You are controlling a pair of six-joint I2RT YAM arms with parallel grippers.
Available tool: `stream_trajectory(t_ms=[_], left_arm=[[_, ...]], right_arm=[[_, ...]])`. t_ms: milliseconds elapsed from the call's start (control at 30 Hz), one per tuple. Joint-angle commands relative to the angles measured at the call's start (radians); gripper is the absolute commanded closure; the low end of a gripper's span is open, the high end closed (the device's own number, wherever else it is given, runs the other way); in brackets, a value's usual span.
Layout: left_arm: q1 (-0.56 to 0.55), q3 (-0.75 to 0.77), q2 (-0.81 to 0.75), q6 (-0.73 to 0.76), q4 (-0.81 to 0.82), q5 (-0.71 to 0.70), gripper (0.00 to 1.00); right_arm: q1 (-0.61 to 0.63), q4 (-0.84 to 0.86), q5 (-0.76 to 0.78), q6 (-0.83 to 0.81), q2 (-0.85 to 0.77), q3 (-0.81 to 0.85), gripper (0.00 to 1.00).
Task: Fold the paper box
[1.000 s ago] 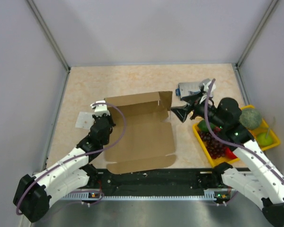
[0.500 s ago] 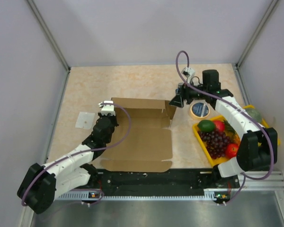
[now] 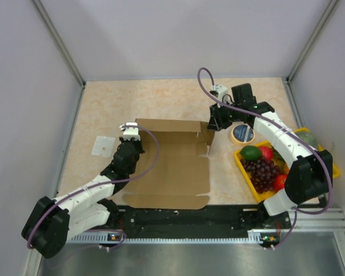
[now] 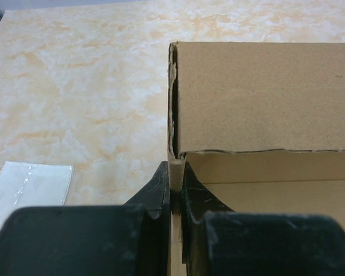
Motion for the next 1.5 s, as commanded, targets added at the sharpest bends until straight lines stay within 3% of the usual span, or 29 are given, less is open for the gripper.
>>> stream_trajectory(t_ms=[0,33,67,167,367,433,567,633,767,833,1033,1300,1467], left_arm=[[0.004,-0.004,-0.019,-0.042,0.077,-0.019,1.0],[0.003,-0.005,-0.022,-0.06,0.076,-0.02,1.0],[0.003,-0.01,-0.022,-0.071,0.077,-0.022,1.0],[0.003,-0.019,-0.019,-0.121,0.079,-0.02,1.0],[0.003,0.008,-0.014,-0.201,0.008,0.037,1.0],[0.003,0.009,-0.011,-0.223,0.007,0.038,1.0],[0.003,-0.011,-0.025,-0.249,0.007,0.029,1.0],[0.004,-0.019,-0.036,-0.249,-0.001,0.017,1.0],[0.004,-0.037,-0.062,-0.233,-0.004,-0.003,1.0],[0.003,-0.042,-0.065,-0.232,0.002,-0.011,1.0],[0.003,-0.037,-0.062,-0.224,0.003,0.006,1.0],[0.003,-0.03,-0.064,-0.201,-0.013,-0.003,1.0],[0.003,-0.034,-0.068,-0.195,-0.018,0.001,1.0]], right_arm=[[0.067,-0.082,0.147,0.001,0.04,0.084,0.71],[0.082,-0.092,0.166,0.041,0.044,0.098,0.77],[0.087,-0.101,0.184,0.076,0.043,0.102,0.91],[0.104,-0.109,0.216,0.234,0.037,0.118,1.0],[0.153,-0.144,0.324,0.555,0.046,0.148,1.0],[0.168,-0.168,0.434,0.648,0.052,0.159,1.0],[0.2,-0.115,0.457,0.722,0.041,0.122,0.85],[0.2,-0.058,0.417,0.683,0.005,0.089,0.82],[0.193,0.041,0.358,0.534,-0.093,0.011,0.58],[0.185,0.092,0.28,0.437,-0.127,-0.04,0.52],[0.182,0.192,0.089,0.224,-0.192,-0.14,0.5],[0.137,0.327,-0.238,0.092,-0.286,-0.266,0.45],[0.139,0.379,-0.271,0.073,-0.293,-0.315,0.42]])
